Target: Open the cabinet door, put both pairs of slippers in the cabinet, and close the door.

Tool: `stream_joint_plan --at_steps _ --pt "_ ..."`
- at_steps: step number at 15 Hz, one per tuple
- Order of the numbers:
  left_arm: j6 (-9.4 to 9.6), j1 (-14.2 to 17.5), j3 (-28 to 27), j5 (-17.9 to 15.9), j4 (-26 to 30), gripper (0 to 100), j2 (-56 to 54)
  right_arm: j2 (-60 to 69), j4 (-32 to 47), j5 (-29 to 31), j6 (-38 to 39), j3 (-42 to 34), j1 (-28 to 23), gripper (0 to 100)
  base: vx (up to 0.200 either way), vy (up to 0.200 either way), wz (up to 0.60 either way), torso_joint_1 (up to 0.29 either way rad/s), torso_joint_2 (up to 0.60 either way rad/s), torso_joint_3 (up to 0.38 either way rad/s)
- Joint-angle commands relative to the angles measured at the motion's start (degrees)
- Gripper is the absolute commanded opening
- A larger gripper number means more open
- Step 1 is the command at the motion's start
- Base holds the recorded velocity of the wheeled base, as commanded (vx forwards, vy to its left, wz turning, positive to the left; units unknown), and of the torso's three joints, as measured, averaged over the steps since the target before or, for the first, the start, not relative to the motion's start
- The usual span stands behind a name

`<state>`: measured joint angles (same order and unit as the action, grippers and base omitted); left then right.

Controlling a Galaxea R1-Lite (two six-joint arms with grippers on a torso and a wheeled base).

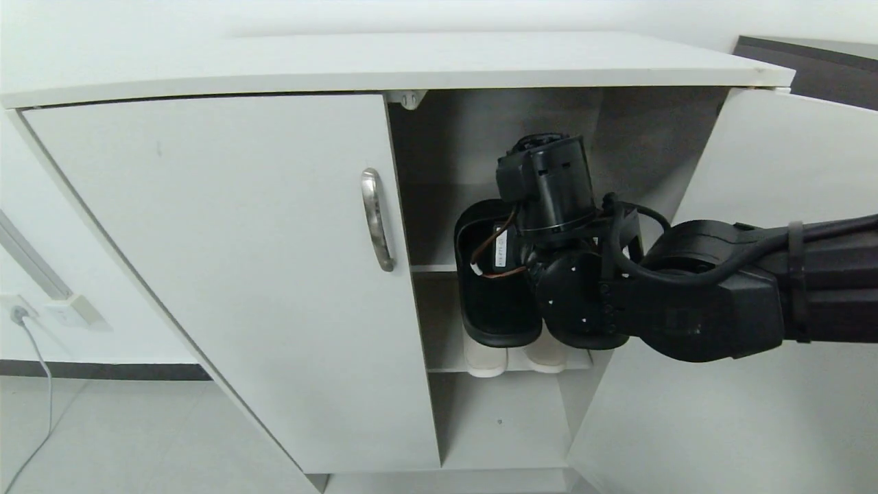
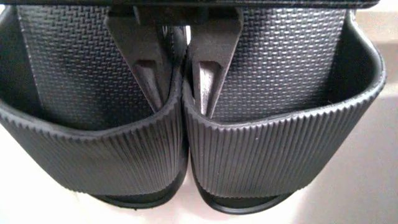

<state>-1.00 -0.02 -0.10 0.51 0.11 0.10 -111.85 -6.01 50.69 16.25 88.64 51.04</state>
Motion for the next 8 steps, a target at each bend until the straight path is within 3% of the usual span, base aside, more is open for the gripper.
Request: stream_joint_plan --at_steps 1,8 --pt "-0.06 -0.06 0.01 0.02 -0.02 0 0.08 -1.09 -0.23 -0.33 0.10 0.48 -0.15 0 0.000 0.000 0.00 0.000 0.00 0.000" --pt "-0.14 0.02 0.01 0.02 -0.02 0 0.08 -7.86 -0.76 -1.21 -1.57 10.41 -3.76 0 0.000 0.000 0.00 0.000 0.00 0.000"
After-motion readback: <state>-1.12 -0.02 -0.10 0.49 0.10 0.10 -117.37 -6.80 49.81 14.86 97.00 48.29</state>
